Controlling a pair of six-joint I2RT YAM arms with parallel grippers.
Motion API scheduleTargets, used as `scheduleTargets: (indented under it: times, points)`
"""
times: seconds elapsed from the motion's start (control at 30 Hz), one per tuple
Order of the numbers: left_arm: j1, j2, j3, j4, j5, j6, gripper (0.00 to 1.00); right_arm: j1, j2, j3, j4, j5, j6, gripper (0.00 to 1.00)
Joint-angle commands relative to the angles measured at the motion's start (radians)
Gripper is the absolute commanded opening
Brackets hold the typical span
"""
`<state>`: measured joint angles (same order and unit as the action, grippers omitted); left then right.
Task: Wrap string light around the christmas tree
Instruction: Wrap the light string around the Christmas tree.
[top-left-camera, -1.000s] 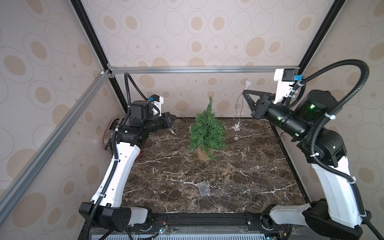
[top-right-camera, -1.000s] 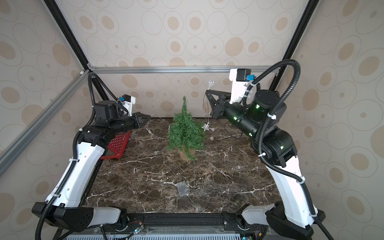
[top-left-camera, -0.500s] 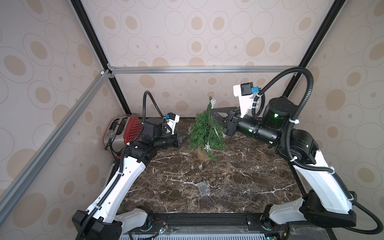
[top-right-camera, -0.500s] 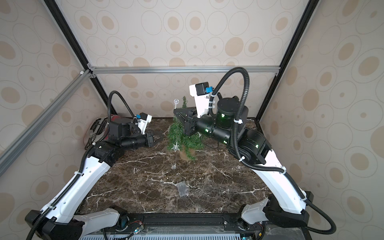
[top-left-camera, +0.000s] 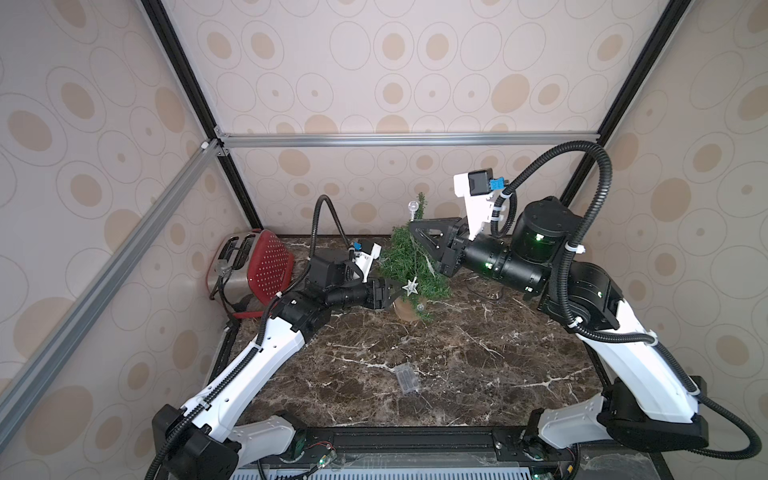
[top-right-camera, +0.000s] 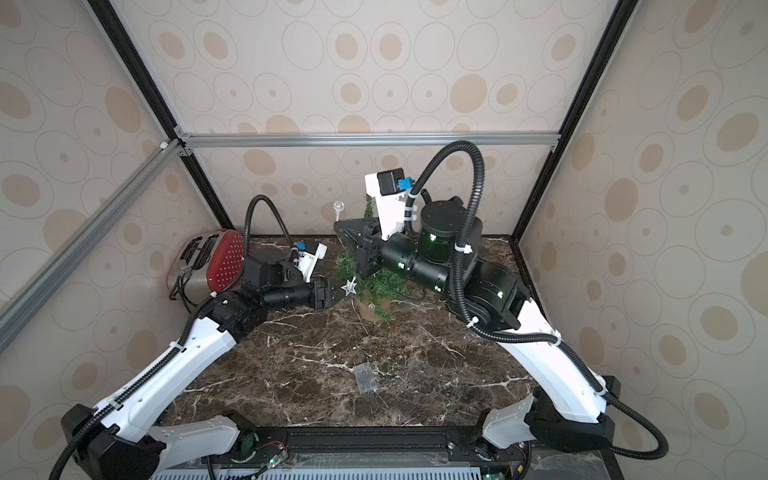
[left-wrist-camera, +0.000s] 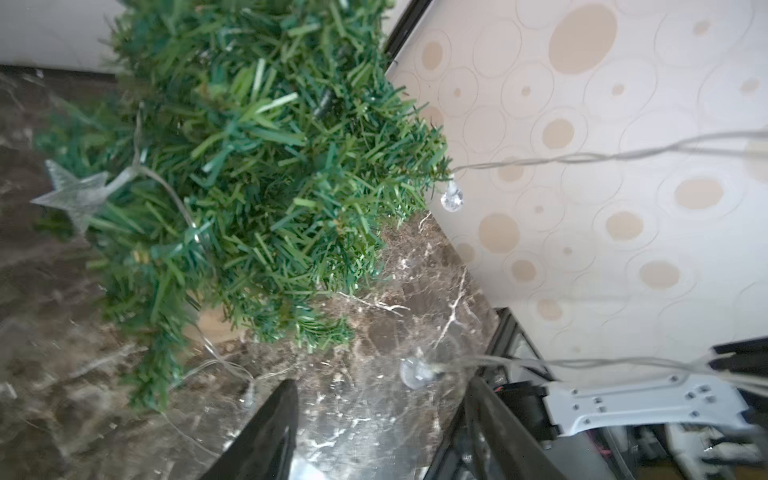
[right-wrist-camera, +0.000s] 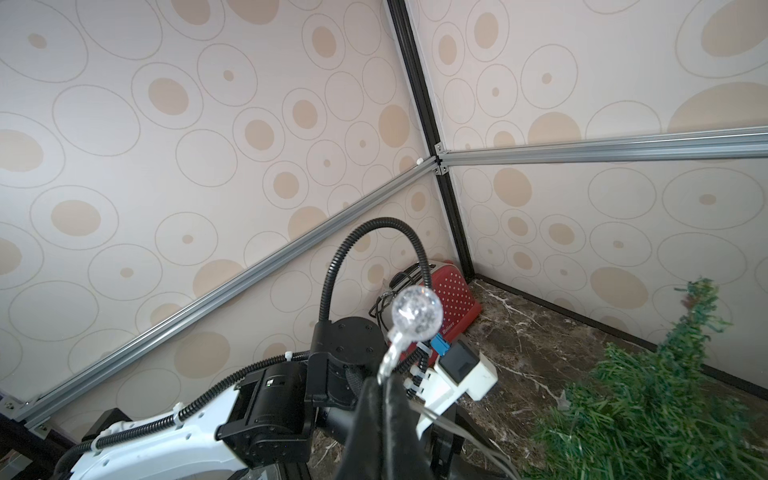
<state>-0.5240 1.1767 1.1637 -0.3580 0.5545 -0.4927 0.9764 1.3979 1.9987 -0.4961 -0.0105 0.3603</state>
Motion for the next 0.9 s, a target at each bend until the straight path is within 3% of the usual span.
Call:
scheduleTargets:
  times: [0.0,0.1,0.2,0.43,0.67,0.87]
  points:
    - [-0.002,-0.071,0.052,-0.096,-0.077,0.114,0.78,0.011,0.014,-0.002,0.055,0.024,0.012,0.00]
    - [-0.003,-0.142,0.049,-0.147,-0.157,0.189,0.92,0.010,0.028,0.000,0.082,0.033,0.014,0.00]
    - [-0.003,-0.219,0.007,-0.142,-0.152,0.252,0.96,0.010,0.052,0.019,0.098,0.030,0.018,0.00]
    - [-0.003,-0.339,-0.121,0.013,-0.064,0.274,0.98,0.018,0.113,0.076,0.106,-0.002,0.035,0.00]
    - [-0.004,-0.241,-0.105,0.047,-0.058,0.304,0.96,0.033,0.126,0.077,0.124,-0.009,0.046,0.00]
    - [-0.002,-0.198,-0.120,0.156,-0.066,0.284,0.86,0.038,0.121,0.062,0.141,0.004,0.053,0.00]
